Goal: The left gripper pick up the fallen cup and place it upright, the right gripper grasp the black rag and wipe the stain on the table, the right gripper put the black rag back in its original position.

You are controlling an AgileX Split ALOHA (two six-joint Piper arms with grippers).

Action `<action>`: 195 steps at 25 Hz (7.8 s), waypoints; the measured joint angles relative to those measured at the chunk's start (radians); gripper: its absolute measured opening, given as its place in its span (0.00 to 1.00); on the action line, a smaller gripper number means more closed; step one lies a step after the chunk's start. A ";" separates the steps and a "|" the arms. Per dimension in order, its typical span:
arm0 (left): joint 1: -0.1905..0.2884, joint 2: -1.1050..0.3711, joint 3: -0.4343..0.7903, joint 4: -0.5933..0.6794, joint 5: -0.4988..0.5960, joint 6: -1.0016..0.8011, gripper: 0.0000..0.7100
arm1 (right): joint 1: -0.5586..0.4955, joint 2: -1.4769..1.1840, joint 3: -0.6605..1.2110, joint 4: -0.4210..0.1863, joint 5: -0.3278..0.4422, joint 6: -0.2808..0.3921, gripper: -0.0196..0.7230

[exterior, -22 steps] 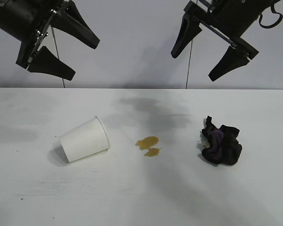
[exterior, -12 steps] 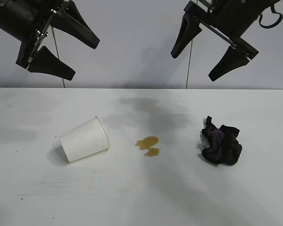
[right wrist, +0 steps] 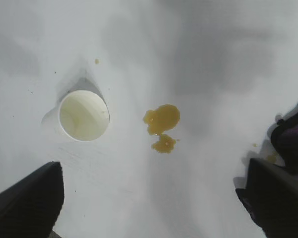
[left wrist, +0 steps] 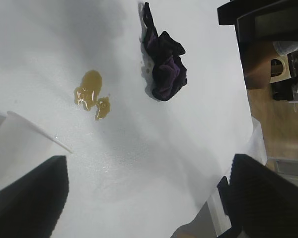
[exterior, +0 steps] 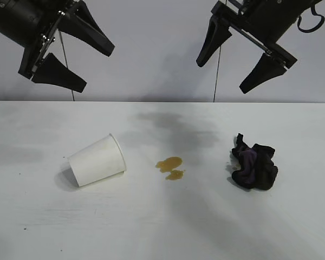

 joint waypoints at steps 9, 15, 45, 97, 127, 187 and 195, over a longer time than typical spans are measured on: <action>0.000 0.000 0.000 0.000 -0.057 0.000 0.89 | 0.000 0.000 0.000 0.000 0.000 0.000 0.96; -0.001 0.000 0.000 0.034 -0.070 0.033 0.89 | 0.000 0.000 0.000 0.000 0.000 0.000 0.96; -0.196 0.000 0.108 0.566 -0.287 0.451 0.89 | 0.000 0.000 0.000 0.002 -0.012 -0.001 0.96; -0.269 0.150 0.154 0.675 -0.502 0.267 0.89 | 0.000 0.000 0.000 0.000 -0.029 -0.008 0.96; -0.344 0.221 -0.014 0.893 -0.340 0.032 0.89 | 0.000 0.000 0.000 0.001 -0.019 -0.008 0.96; -0.004 -0.021 0.035 -0.067 -0.203 0.587 0.60 | 0.000 0.000 0.000 -0.006 -0.011 -0.008 0.96; 0.066 -0.023 0.226 -0.378 -0.114 0.936 0.60 | 0.000 0.000 0.000 -0.014 -0.014 -0.008 0.96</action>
